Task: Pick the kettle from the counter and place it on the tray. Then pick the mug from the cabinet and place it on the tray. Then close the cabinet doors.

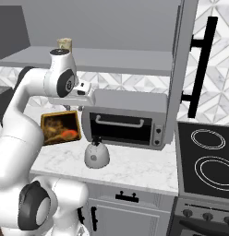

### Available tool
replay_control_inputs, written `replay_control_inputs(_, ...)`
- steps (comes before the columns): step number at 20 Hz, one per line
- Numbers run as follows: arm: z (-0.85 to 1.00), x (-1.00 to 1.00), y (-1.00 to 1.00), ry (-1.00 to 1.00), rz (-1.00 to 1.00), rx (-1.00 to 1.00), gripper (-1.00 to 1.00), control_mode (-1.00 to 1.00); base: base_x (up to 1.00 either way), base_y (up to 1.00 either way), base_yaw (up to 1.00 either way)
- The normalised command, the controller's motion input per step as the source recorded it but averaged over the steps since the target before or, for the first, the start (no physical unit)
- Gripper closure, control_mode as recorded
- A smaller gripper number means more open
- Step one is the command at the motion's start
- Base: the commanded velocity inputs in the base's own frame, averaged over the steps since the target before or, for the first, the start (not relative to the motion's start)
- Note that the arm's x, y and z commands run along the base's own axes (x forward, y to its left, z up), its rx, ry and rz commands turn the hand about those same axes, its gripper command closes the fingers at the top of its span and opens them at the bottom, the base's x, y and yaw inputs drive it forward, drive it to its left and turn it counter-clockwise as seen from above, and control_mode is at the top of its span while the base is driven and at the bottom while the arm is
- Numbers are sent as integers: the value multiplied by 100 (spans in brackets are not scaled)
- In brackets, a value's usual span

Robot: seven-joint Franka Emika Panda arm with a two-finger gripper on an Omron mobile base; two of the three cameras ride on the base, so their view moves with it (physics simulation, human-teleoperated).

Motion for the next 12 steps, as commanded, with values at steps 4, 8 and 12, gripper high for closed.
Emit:
replay_control_inputs(4,-1,-22,-2,-1,-1,0,-100,-100,0,0,0)
replay_control_inputs(8,-30,-50,-27,0,-8,0,-100,-100,0,0,0)
replay_control_inputs(12,-47,-23,-35,5,-10,0,-100,-100,0,0,0)
